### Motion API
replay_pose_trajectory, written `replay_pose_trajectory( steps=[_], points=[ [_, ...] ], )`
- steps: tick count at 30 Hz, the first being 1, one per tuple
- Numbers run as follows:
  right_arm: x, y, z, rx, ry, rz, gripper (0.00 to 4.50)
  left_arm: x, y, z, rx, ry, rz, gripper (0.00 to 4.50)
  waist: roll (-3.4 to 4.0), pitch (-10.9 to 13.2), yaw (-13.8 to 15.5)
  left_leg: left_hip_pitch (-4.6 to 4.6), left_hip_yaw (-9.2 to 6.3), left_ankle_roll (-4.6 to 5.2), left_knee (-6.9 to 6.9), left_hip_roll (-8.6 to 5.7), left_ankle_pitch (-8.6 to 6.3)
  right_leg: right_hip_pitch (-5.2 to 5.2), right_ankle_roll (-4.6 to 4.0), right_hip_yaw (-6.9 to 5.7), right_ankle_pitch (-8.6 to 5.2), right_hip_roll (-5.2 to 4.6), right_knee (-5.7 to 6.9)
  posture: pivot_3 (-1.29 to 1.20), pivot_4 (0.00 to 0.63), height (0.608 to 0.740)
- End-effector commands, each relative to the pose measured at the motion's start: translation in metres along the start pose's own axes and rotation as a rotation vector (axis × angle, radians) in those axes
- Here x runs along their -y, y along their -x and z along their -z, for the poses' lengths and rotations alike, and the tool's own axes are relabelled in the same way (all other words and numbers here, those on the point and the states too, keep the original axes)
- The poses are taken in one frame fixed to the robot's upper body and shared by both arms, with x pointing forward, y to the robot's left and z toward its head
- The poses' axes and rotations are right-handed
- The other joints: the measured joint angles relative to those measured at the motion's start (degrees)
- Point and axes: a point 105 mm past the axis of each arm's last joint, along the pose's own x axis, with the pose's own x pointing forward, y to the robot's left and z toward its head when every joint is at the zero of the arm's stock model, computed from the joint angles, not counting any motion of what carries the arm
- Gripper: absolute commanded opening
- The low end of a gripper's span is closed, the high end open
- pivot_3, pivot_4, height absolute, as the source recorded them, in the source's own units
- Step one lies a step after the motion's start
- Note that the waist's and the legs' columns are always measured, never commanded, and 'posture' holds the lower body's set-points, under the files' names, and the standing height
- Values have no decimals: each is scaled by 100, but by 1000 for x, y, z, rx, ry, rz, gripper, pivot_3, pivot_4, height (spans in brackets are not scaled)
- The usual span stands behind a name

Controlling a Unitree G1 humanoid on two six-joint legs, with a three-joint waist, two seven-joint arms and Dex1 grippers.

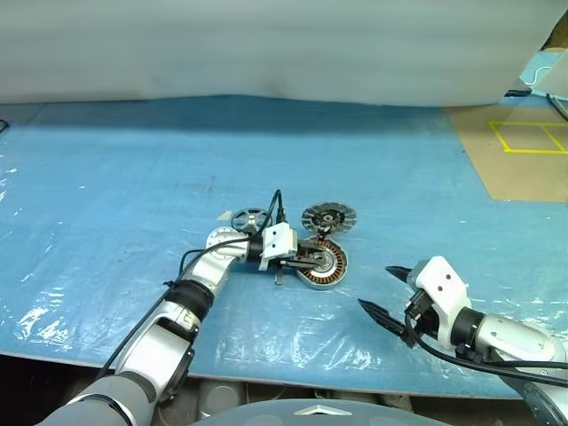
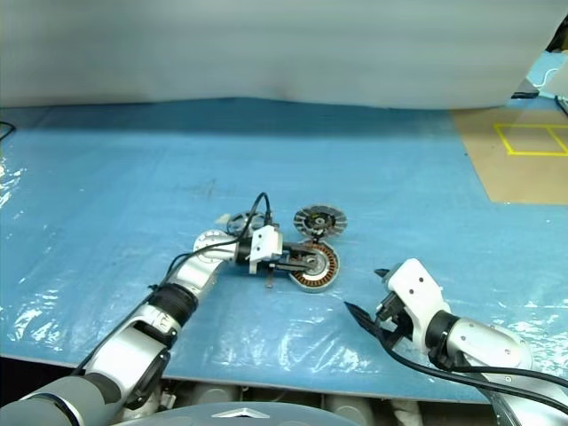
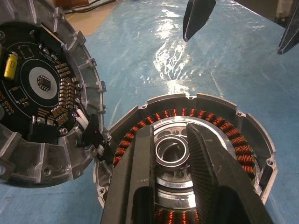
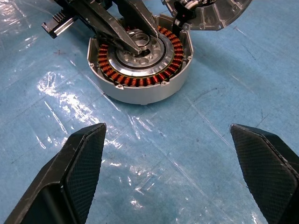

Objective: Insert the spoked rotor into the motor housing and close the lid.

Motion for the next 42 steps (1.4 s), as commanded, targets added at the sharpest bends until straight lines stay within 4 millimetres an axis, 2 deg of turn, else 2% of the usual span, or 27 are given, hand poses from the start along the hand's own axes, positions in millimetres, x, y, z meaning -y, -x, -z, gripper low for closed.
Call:
replay_pose_trajectory(
  steps=[1, 13, 24, 31, 32, 36, 42],
  points=[
    [-3, 0, -2, 22, 17, -7, 4443, 3, -1, 2, -11, 2, 12, 660, 0, 0, -1, -1, 0, 0, 0, -3, 0, 0, 0, -2, 0, -4, 0, 0, 150, 740],
    [-3, -2, 3, 17, 30, -6, 4443, 9, -2, 3, -8, 8, 36, 660, 0, 0, -3, -7, -9, 6, -2, -14, 1, 2, 9, -25, -4, -25, -1, 0, 150, 740],
    [-2, -3, -6, 20, 42, -5, 4443, 8, -4, 4, -13, 7, 34, 660, 0, 0, 7, -7, -12, 8, -2, -15, 2, 7, 9, -28, -4, -27, -3, 0, 150, 740],
    [-4, -2, -8, 20, 41, -4, 4443, 15, -4, 5, -9, 74, 94, 660, 0, 0, 5, -5, -13, 9, -2, -15, 3, 9, 17, -28, -9, -27, -2, 0, 150, 740],
    [-4, -3, -9, 20, 41, -4, 4443, 15, -4, 4, -6, 78, 99, 1385, 0, 0, 5, -5, -13, 9, -3, -15, 3, 9, 10, -29, -5, -27, -2, 0, 150, 740],
    [-5, -4, -14, 26, 43, -6, 4443, 5, -3, 1, 3, 42, 27, 2589, -1, 0, 1, -5, -13, 10, -4, -15, 3, 8, 4, -29, -1, -27, -3, 0, 150, 740],
    [-5, -5, -19, 34, 35, -13, 4443, -13, 7, -14, 77, 51, -81, 2589, -1, 1, -1, -6, -14, 9, -4, -15, 3, 8, 17, -30, -9, -27, -3, 0, 150, 740]
  ],
)
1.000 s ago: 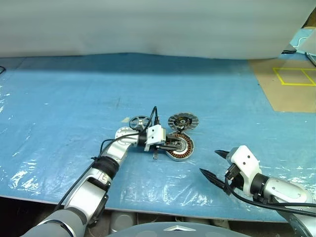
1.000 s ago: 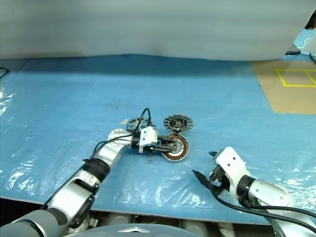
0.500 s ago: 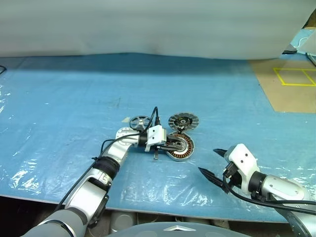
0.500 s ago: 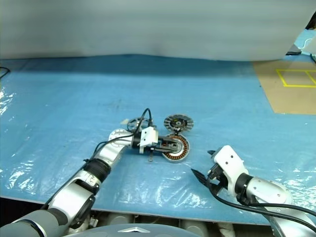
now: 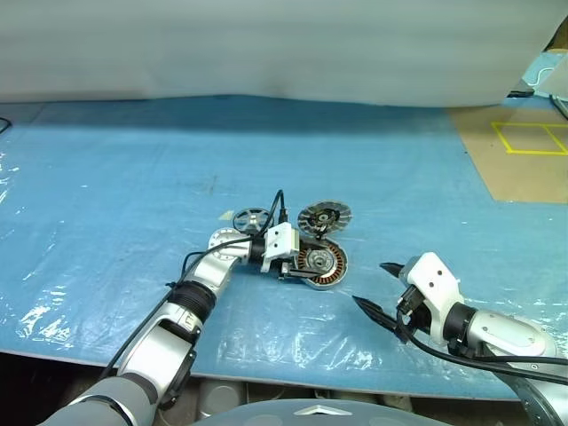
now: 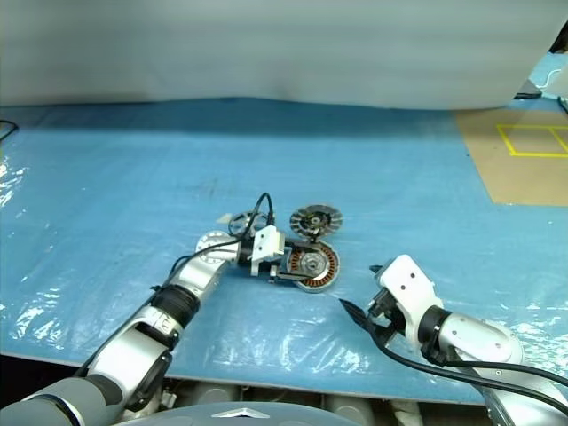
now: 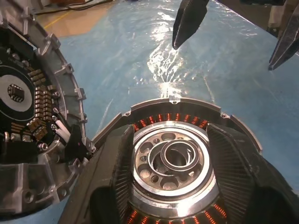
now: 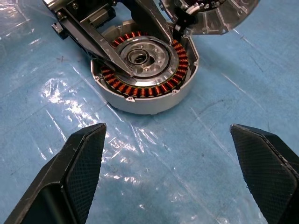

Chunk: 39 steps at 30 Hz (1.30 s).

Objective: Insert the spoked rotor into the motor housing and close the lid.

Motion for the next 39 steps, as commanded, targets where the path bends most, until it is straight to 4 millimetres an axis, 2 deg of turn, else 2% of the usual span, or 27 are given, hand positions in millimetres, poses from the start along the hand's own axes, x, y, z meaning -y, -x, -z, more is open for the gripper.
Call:
replay_pose_trajectory(
  steps=[1, 5, 9, 15, 20, 27, 39],
  points=[
    [-3, 2, -11, 36, 18, -13, 4443, -13, 10, -17, 71, 4, -70, 2589, 0, 0, -11, 0, 0, 0, 0, 0, 0, 0, 0, 0, 0, 0, 0, 0, 150, 740],
    [0, 1, -15, 54, 16, -31, 4443, -13, 25, -29, 110, 53, -82, 2589, 0, 0, -20, -1, 0, -1, -4, 0, 1, -3, -23, -1, 12, 0, -1, 0, 150, 740],
    [6, -1, -18, 68, 25, -51, 4443, -5, 42, -37, 101, 86, -63, 2589, 0, 0, -27, -2, 1, -1, -12, 0, 1, -7, -28, -3, 10, 0, -1, 0, 150, 740],
    [11, -7, -18, 73, 38, -69, 4443, 1, 55, -39, 55, 75, -83, 2589, 0, 0, -16, -5, 2, 0, -13, 1, 1, -9, -29, -4, 9, 0, -2, 0, 150, 740],
    [10, -12, -16, 74, 41, -82, 4443, 10, 47, -33, 7, 1, -48, 2589, 0, 0, -25, -7, 3, 1, -14, 1, 1, -10, -29, -4, 9, 0, -4, 0, 150, 740],
    [10, -8, -11, 59, 37, -66, 4443, 10, 24, -19, -22, -69, -39, 2589, 0, 0, -17, -9, 3, 2, -17, 1, 2, -11, -26, -5, 8, 0, -6, 0, 150, 740],
    [9, 0, -3, 33, 10, -19, 4443, 3, 5, -19, -12, -99, -12, 2589, -1, 1, -24, -9, 1, 3, -17, 0, 4, -11, -21, -6, 7, 0, -5, 0, 150, 740]
  ],
)
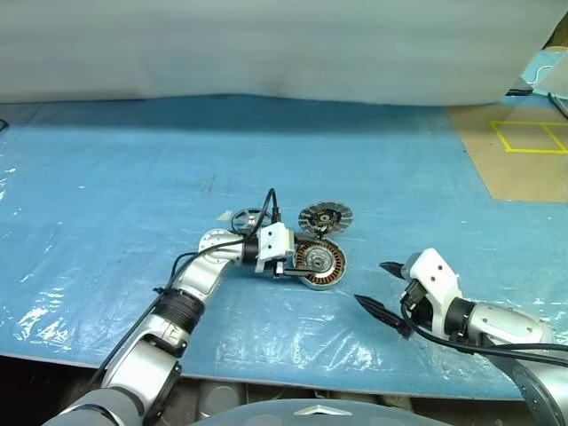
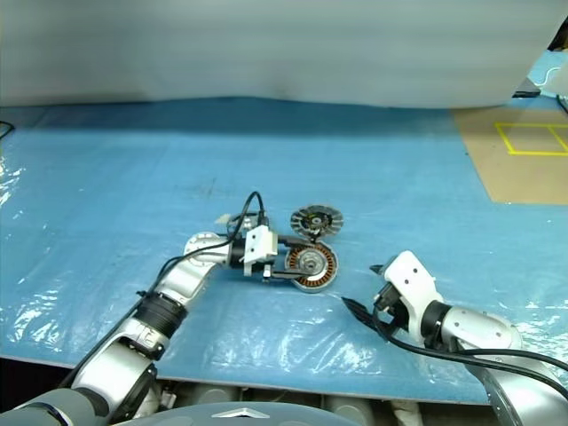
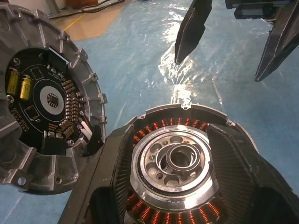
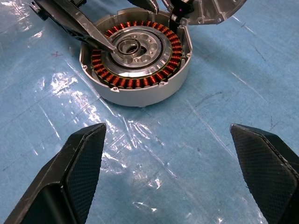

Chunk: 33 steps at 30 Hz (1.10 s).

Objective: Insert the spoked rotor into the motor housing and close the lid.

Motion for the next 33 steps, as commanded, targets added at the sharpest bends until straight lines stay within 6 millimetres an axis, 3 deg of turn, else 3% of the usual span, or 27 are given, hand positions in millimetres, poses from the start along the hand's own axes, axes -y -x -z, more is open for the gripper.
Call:
replay_pose_trajectory(
  steps=[1, 19, 33],
  points=[
    [0, 3, -11, 37, 37, 19, 4443, -2, -6, -8, 19, -39, 15, 2589, 0, 0, 8, -1, 0, 0, 1, -1, 0, 0, 0, 0, 0, -1, 0, 0, 150, 740],
    [1, 1, -11, 38, 37, 32, 4443, -4, -13, -8, -18, -71, 41, 2589, 0, 0, 12, -1, -1, 1, 1, -2, 1, 0, -3, 0, 2, -2, 1, 0, 150, 740],
    [-4, 0, -11, 35, 33, 29, 4443, 3, -12, 3, -57, -58, 43, 2589, 0, 0, 10, 0, -1, 2, 0, -2, 2, 1, -2, 0, 2, -2, 2, 0, 150, 740]
  ],
)
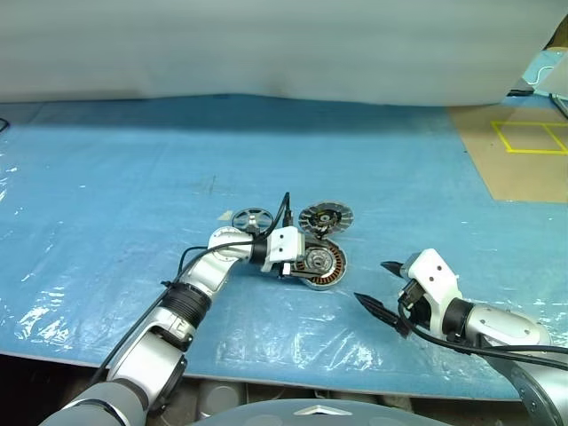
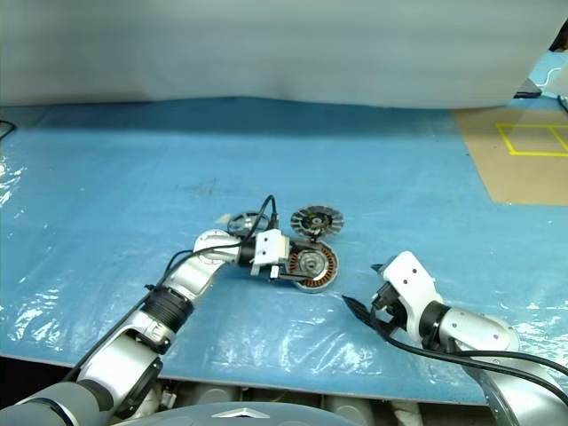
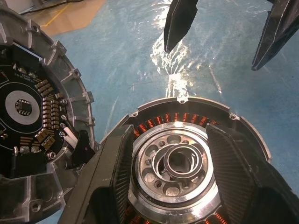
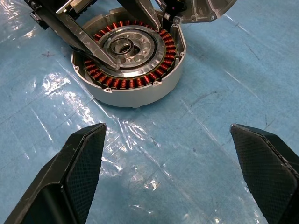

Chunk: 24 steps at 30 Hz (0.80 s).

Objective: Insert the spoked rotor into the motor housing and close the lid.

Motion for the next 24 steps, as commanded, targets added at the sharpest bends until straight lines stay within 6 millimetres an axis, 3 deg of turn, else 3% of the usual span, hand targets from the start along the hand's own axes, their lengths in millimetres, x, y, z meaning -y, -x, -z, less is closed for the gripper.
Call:
replay_pose_trajectory(
  steps=[1, 10, 16, 24],
  points=[
    [-6, 2, -12, 41, 38, -6, 4443, 1, 0, 1, -4, -10, -1, 2589, 0, 0, 0, 0, 0, 0, 0, 0, 0, 0, 0, 0, 0, 0, 0, 0, 150, 740],
    [-6, 3, -12, 33, 46, 0, 4443, 4, -2, 6, -16, -6, 1, 2589, 0, 0, 2, 1, 0, 0, 0, 0, 0, 1, 1, 0, -1, 0, 0, 0, 150, 740],
    [-6, 3, -12, 33, 48, 4, 4443, -4, -2, 20, -90, -21, -39, 2589, 0, 0, 14, 13, 0, 3, 4, -1, 1, 18, 34, 0, -19, -3, 0, 0, 150, 740],
    [-8, 2, -11, 33, 44, 0, 4443, -4, -6, 18, -70, -27, -36, 2589, -1, -1, 23, 26, -1, 34, 7, -4, -3, 37, 47, -1, -18, -9, 0, 0, 150, 740]
  ],
)
